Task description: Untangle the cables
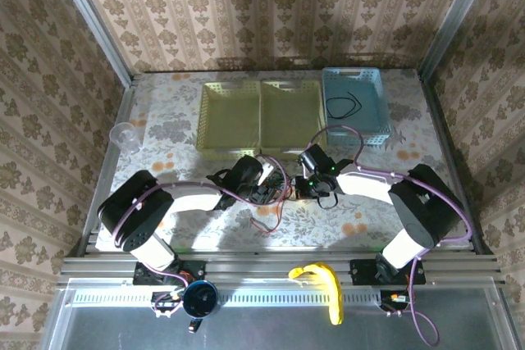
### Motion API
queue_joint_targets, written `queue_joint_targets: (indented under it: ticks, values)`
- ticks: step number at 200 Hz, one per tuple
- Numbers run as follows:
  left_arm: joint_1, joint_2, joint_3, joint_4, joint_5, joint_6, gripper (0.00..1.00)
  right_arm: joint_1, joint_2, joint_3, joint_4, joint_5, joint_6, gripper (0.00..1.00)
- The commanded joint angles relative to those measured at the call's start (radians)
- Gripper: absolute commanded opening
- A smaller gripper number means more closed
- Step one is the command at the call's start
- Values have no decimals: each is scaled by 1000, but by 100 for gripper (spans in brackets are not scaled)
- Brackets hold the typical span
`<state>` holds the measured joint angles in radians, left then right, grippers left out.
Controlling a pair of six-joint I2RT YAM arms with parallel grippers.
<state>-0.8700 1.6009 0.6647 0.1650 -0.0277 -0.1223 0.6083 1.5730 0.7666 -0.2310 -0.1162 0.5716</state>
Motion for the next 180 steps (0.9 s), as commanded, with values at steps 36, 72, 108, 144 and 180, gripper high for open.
queue_joint_targets:
  ticks: [36, 72, 108, 144, 180]
  values:
    - [8, 64, 1, -15, -64, -38, 74, -93, -352, -107, -138, 546, 318, 0]
    - [13, 68, -5, -11, -72, -50, 74, -252, -604, -185, -253, 612, 461, 0]
    - [17, 69, -13, -5, -72, -54, 74, -401, -823, -180, -405, 670, 493, 0]
    - [17, 74, -13, -3, -72, -57, 74, -528, -939, -117, -488, 723, 438, 0]
    - [14, 61, -14, 2, -52, -48, 79, -588, -954, -31, -380, 641, 260, 0]
